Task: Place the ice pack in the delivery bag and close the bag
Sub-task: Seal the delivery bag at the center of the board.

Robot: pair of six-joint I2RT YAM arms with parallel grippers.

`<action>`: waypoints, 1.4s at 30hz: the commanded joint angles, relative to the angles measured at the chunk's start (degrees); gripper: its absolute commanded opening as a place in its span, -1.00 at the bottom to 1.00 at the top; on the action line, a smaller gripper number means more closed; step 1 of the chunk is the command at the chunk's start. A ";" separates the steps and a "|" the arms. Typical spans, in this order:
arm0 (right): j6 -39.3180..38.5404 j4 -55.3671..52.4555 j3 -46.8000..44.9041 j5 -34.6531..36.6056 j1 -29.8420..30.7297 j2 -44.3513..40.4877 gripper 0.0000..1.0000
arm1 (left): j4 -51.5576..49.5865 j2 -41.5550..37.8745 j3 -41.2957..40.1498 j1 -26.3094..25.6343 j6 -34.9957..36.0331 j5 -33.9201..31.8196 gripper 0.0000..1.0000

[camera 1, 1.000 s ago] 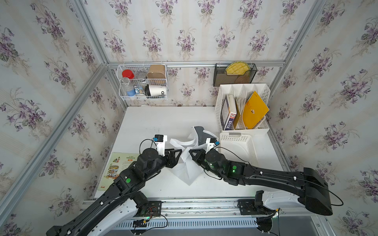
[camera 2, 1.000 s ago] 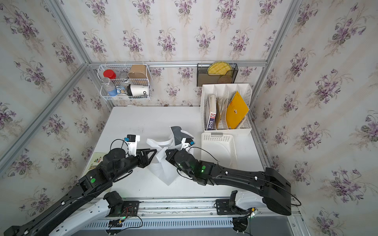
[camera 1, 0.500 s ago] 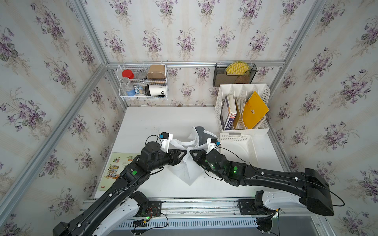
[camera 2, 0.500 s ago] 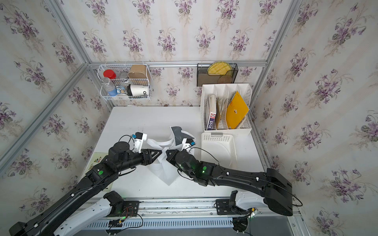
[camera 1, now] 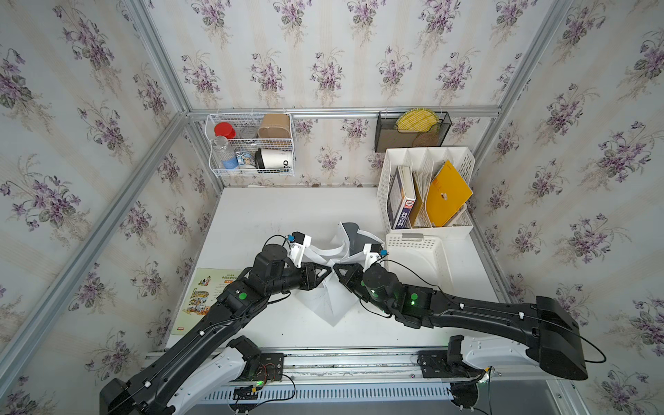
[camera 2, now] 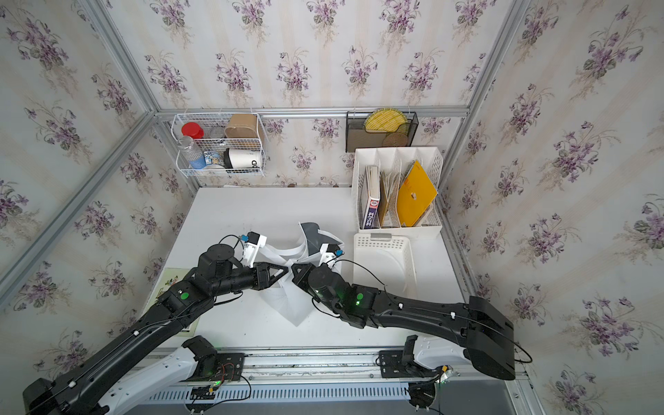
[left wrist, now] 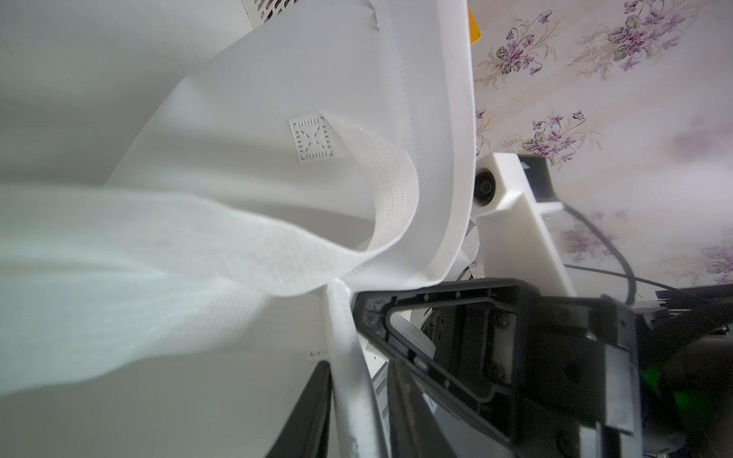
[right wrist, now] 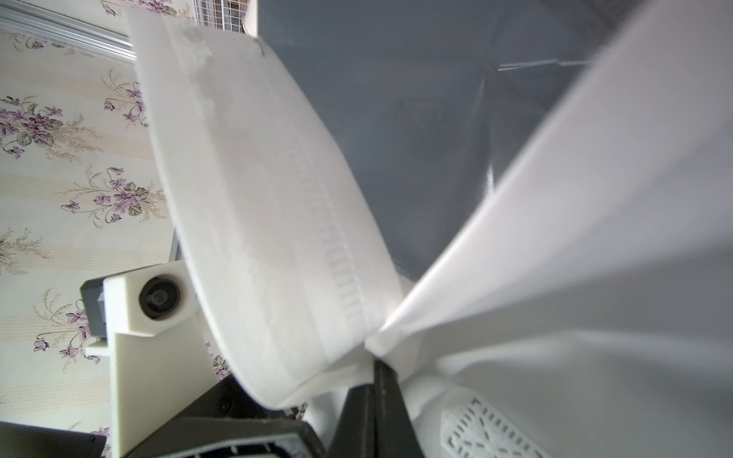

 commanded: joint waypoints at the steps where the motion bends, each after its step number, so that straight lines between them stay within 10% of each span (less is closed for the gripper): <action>1: -0.29 -2.78 -0.32 0.68 0.15 0.06 -1.00 | 1.11 0.23 -0.01 0.04 0.72 1.18 -0.52; 23: -5.86 0.58 -1.03 3.61 1.04 -2.05 -1.00 | -2.56 -0.79 1.51 0.30 3.02 1.87 -1.00; 35: -15.97 -5.56 -0.30 9.17 0.90 -10.13 0.13 | -4.31 -2.59 1.77 0.43 4.37 2.88 -1.00; 42: -21.22 -14.40 2.80 8.92 -2.03 -12.98 0.41 | -5.14 -2.86 2.37 0.49 5.22 3.96 -1.00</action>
